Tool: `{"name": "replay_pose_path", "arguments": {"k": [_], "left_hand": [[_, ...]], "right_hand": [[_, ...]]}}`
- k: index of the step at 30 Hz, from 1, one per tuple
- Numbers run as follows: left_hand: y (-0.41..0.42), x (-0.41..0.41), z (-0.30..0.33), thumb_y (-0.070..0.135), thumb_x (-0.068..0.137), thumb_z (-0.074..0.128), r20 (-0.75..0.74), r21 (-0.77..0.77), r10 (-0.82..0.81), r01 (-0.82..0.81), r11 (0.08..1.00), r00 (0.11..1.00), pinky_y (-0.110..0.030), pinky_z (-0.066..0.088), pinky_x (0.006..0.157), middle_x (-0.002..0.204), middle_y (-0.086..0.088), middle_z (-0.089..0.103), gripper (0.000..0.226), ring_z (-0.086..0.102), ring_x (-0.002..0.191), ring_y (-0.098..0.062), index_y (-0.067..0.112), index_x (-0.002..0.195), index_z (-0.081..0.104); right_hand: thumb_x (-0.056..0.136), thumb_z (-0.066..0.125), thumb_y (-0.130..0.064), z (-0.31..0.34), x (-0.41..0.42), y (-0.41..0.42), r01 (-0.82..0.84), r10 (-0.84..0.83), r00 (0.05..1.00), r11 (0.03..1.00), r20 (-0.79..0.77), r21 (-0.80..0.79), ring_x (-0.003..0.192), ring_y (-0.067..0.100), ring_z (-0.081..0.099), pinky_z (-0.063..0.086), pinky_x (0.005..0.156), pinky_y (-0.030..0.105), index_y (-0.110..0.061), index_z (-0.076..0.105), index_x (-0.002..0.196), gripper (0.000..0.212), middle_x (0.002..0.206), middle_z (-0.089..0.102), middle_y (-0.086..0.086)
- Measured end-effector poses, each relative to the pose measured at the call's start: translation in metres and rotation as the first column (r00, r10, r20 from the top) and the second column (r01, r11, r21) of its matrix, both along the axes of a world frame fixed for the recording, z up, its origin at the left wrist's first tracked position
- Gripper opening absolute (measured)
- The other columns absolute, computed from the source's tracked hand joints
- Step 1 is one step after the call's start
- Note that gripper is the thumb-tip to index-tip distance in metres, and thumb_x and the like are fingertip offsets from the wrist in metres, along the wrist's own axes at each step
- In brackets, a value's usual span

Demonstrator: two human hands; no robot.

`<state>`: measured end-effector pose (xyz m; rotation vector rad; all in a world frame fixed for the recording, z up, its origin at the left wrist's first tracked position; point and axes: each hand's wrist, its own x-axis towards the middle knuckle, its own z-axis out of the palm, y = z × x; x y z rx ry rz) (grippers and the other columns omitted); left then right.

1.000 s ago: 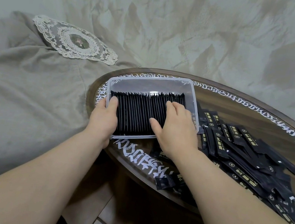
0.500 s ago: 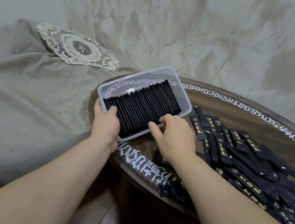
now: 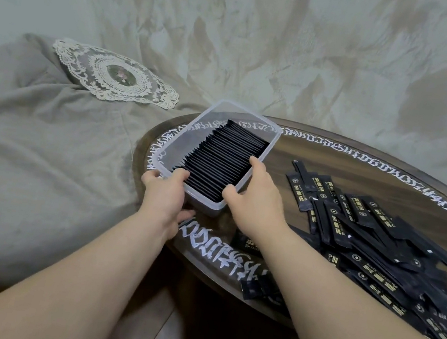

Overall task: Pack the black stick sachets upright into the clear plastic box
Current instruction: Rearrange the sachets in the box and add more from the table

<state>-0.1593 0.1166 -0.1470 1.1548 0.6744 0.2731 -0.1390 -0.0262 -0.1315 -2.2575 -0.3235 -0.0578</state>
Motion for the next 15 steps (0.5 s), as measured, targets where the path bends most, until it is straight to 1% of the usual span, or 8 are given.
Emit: {"name": "replay_pose_path", "arguments": {"k": [2, 4, 5, 7, 9, 11, 12, 15], "left_hand": [[0.0041, 0.0016, -0.0012, 0.026, 0.092, 0.056, -0.048, 0.018, 0.011, -0.010, 1.000, 0.999, -0.045, 0.054, 0.076, 0.112, -0.003, 0.058, 0.048, 0.064, 0.096, -0.025, 0.026, 0.133, 0.029], [0.0083, 0.0027, -0.0015, 0.032, 0.092, 0.054, -0.079, 0.078, -0.006, 0.012, 0.997, 0.997, -0.043, 0.056, 0.075, 0.111, -0.002, 0.059, 0.046, 0.066, 0.094, -0.026, 0.030, 0.132, 0.030], [0.0097, 0.0028, -0.0017, 0.033, 0.093, 0.051, -0.090, 0.109, -0.026, 0.036, 0.993, 0.996, -0.041, 0.057, 0.073, 0.111, -0.002, 0.060, 0.046, 0.066, 0.092, -0.026, 0.032, 0.133, 0.030], [0.0111, 0.0025, -0.0014, 0.031, 0.096, 0.045, -0.109, 0.141, -0.061, 0.077, 0.987, 0.992, -0.035, 0.055, 0.066, 0.109, -0.001, 0.058, 0.047, 0.068, 0.085, -0.026, 0.035, 0.139, 0.028], [0.0109, 0.0014, -0.0004, 0.028, 0.098, 0.044, -0.125, 0.134, -0.057, 0.074, 0.988, 0.991, -0.030, 0.054, 0.059, 0.108, -0.001, 0.051, 0.049, 0.069, 0.080, -0.024, 0.033, 0.142, 0.025], [0.0101, 0.0000, 0.0000, 0.024, 0.098, 0.044, -0.132, 0.103, -0.033, 0.047, 0.994, 0.991, -0.029, 0.054, 0.058, 0.105, -0.001, 0.049, 0.048, 0.069, 0.076, -0.024, 0.029, 0.142, 0.026], [0.0093, -0.0013, 0.0002, 0.023, 0.098, 0.045, -0.130, 0.091, -0.027, 0.039, 0.995, 0.991, -0.029, 0.055, 0.059, 0.104, -0.002, 0.050, 0.048, 0.069, 0.076, -0.024, 0.028, 0.142, 0.026], [0.0058, -0.0031, -0.0003, 0.021, 0.097, 0.050, -0.118, 0.083, -0.015, 0.025, 0.996, 0.993, -0.029, 0.056, 0.058, 0.106, -0.005, 0.053, 0.046, 0.070, 0.073, -0.023, 0.023, 0.137, 0.027]], "right_hand": [[0.088, 0.053, -0.028, -0.0005, 0.0022, -0.0011, -0.006, 0.006, 1.000, 1.000, -0.028, 0.013, 0.115, 0.023, 0.053, 0.044, 0.097, 0.039, -0.021, 0.016, 0.150, 0.073, 0.148, 0.037, 0.003], [0.088, 0.052, -0.027, -0.0020, 0.0040, -0.0029, -0.012, 0.013, 0.999, 1.000, -0.037, 0.017, 0.100, 0.018, 0.052, 0.044, 0.088, 0.037, -0.023, 0.014, 0.151, 0.074, 0.143, 0.045, 0.005], [0.088, 0.051, -0.027, -0.0029, 0.0049, -0.0037, -0.010, 0.011, 0.999, 1.000, -0.036, 0.020, 0.095, 0.016, 0.050, 0.044, 0.083, 0.036, -0.024, 0.013, 0.151, 0.074, 0.139, 0.050, 0.006], [0.090, 0.050, -0.027, -0.0037, 0.0061, -0.0051, 0.002, -0.001, 1.000, 1.000, -0.028, 0.031, 0.096, 0.021, 0.057, 0.043, 0.078, 0.032, -0.025, 0.015, 0.150, 0.069, 0.129, 0.058, 0.007], [0.093, 0.051, -0.029, -0.0041, 0.0051, -0.0059, -0.001, 0.001, 1.000, 0.999, 0.014, 0.035, 0.095, 0.022, 0.062, 0.045, 0.075, 0.031, -0.025, 0.025, 0.145, 0.058, 0.123, 0.062, 0.002], [0.095, 0.051, -0.033, -0.0030, 0.0029, -0.0056, -0.010, 0.009, 0.999, 1.000, 0.042, 0.022, 0.093, 0.019, 0.063, 0.047, 0.079, 0.032, -0.024, 0.031, 0.144, 0.054, 0.124, 0.061, -0.001], [0.095, 0.051, -0.035, -0.0026, 0.0017, -0.0055, -0.016, 0.015, 0.999, 1.000, 0.040, 0.021, 0.094, 0.017, 0.063, 0.046, 0.079, 0.030, -0.024, 0.032, 0.145, 0.054, 0.124, 0.061, -0.001], [0.095, 0.052, -0.036, -0.0017, -0.0011, -0.0056, -0.044, 0.044, 0.999, 0.999, 0.028, 0.024, 0.103, 0.014, 0.060, 0.041, 0.082, 0.025, -0.023, 0.037, 0.142, 0.051, 0.127, 0.059, -0.002]]}}
